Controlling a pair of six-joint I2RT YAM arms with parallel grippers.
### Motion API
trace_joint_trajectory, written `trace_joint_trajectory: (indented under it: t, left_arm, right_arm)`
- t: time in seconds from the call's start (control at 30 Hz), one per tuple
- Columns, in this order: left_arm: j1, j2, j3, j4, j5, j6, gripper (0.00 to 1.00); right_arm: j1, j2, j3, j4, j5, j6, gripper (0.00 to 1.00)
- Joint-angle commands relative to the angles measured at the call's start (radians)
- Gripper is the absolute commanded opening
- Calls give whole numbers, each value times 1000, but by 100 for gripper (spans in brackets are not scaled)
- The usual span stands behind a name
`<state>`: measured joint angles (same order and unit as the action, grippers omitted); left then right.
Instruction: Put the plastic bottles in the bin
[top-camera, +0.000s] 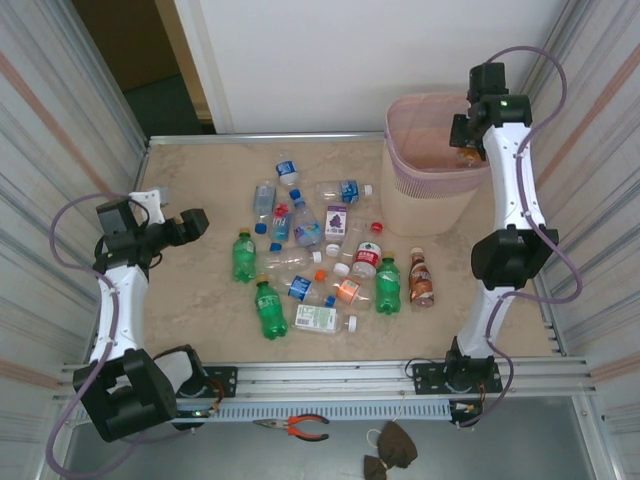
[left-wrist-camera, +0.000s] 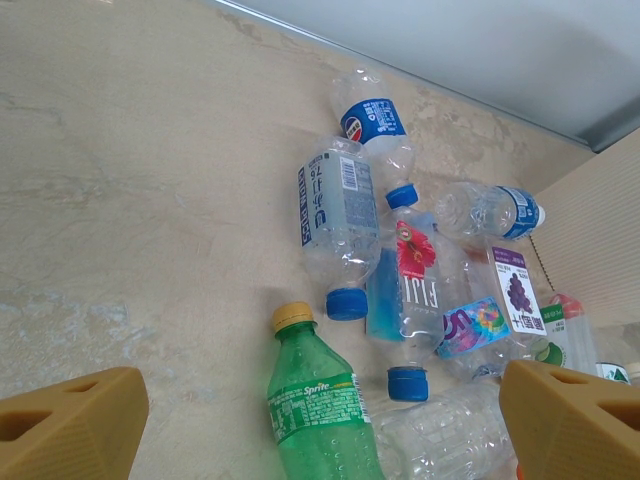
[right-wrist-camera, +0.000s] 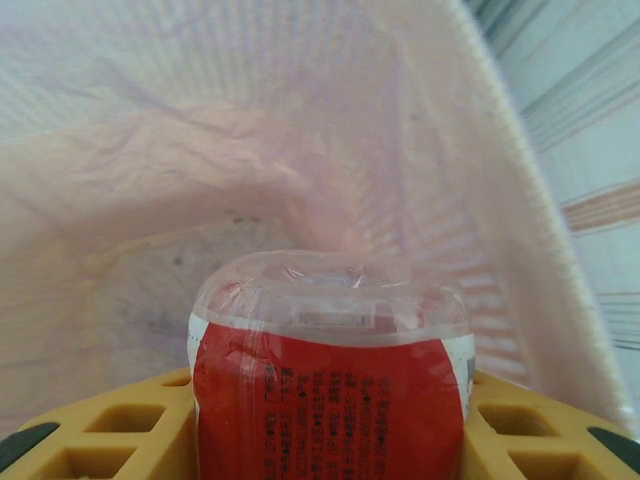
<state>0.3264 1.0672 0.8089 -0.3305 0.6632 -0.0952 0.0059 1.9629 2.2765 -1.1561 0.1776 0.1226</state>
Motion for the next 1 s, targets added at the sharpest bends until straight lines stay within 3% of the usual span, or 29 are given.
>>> trace_joint_trajectory:
  t: [0.0, 0.13, 0.33, 0.77, 0.97]
  left_arm:
    - [4, 3, -4, 21, 28, -8, 91]
    - [5, -3, -7, 18, 23, -6, 91]
    - [4, -3, -6, 15, 19, -4, 91]
    - [4, 5, -6, 15, 23, -6, 91]
    - [4, 3, -6, 15, 24, -6, 91]
  right_arm:
    - [-4, -23, 16, 38, -248, -29, 50]
    - [-6, 52, 90, 36, -444, -38, 50]
    - [12, 160, 166, 41, -550, -32, 49]
    - [75, 341, 160, 25, -556, -77, 49]
    - [95, 380, 52, 66, -537, -87, 49]
